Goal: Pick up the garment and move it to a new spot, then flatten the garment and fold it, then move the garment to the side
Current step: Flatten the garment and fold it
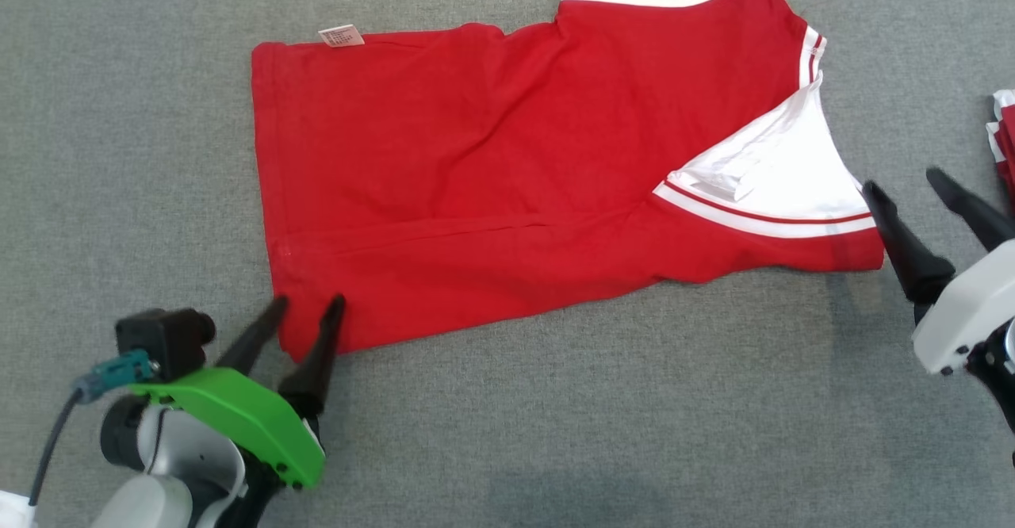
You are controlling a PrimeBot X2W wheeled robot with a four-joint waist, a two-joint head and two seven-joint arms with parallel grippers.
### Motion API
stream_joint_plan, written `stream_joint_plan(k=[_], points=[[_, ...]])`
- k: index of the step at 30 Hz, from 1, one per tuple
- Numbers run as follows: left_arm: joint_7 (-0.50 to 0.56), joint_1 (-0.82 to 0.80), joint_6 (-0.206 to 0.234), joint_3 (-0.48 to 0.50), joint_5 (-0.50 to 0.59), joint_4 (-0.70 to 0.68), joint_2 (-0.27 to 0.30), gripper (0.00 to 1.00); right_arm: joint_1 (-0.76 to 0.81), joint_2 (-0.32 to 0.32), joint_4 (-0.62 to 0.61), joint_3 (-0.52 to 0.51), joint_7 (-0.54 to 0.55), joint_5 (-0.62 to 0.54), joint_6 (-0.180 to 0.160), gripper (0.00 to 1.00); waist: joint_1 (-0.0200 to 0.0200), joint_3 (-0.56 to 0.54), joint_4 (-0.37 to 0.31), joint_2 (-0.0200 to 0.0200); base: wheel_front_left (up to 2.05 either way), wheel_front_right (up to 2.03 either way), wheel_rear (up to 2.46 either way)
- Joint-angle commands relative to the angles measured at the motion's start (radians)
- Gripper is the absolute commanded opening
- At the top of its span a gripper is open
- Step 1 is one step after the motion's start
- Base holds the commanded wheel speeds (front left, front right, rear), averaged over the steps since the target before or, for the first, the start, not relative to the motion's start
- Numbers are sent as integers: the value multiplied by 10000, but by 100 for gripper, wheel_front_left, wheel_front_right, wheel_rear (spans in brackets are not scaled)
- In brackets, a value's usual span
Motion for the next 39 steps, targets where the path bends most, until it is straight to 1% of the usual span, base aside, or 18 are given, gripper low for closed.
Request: stream_joint_plan(k=[1, 3, 7, 13, 19, 22, 25, 26, 27, 28, 29, 30, 31, 35, 37, 39], points=[[236, 290, 87, -75, -197, -212, 82, 100, 297, -152, -54, 46, 213, -169, 3, 100, 0, 79, 9, 70, 0, 0, 0], [509, 424, 172, -110, -170, -331, 305, 100, 511, -472, -60, 306, 491, -318, 3, 100, 0, 191, -3, 70, 0, 0, 0], [932, 474, 245, -189, -334, -373, 449, 100, 648, -907, 283, 708, 790, -618, 2, 100, 0, 399, 13, 70, 0, 0, 0], [1291, 289, 236, -150, -407, -130, 658, 100, 559, -1009, 528, 698, 897, -457, 2, 100, 0, 566, 110, 70, 0, 0, 0], [1287, 77, 186, -146, -490, 309, 496, 100, 715, -1002, 655, 524, 999, -305, 2, 100, 0, 593, 168, 70, 0, 0, 0], [1411, -4, 192, -234, -453, 572, 499, 100, 755, -961, 736, 596, 1160, -93, 2, 100, 0, 625, 167, 70, 0, 0, 0], [1561, -100, 96, -346, -568, 819, 452, 100, 650, -902, 834, 694, 1328, 120, 2, 100, 0, 650, 154, 70, 0, 0, 0], [1573, -132, 47, -371, -576, 870, 438, 92, 596, -886, 876, 756, 1402, 209, 2, 100, 0, 652, 145, 70, 0, 0, 0], [1594, -161, -11, -417, -627, 891, 399, 23, 539, -915, 904, 858, 1500, 282, 3, 100, 0, 653, 135, 70, 0, 0, 0], [1695, -204, -112, -516, -653, 915, 392, 0, 476, -923, 937, 934, 1582, 389, 3, 73, 0, 648, 124, 70, 0, 0, 0], [1791, -219, -235, -626, -665, 916, 415, 0, 416, -941, 956, 1031, 1646, 514, 3, 4, 0, 627, 120, 70, 0, 0, 0], [1835, -220, -286, -658, -704, 883, 426, 0, 382, -975, 969, 1090, 1723, 660, 3, 0, 0, 602, 125, 70, 0, 0, 0], [1877, -249, -299, -625, -729, 859, 488, 0, 328, -1039, 991, 1097, 1805, 808, 3, 0, 0, 571, 131, 70, 0, 0, 0], [2446, -399, -495, -583, -811, 727, 1097, 0, 262, -1372, 883, 809, 2240, 1462, 3, 0, 0, 337, 200, 70, 0, 0, 0], [2831, -412, -590, -530, -979, 551, 1413, 0, 284, -1579, 773, 704, 2577, 1741, 3, 0, 0, 192, 178, 70, 0, 0, 0], [3194, -319, -617, -460, -1135, 228, 1710, 0, 409, -1647, 593, 515, 2993, 2049, 2, 0, 0, 45, 141, 70, 0, 0, 0]])
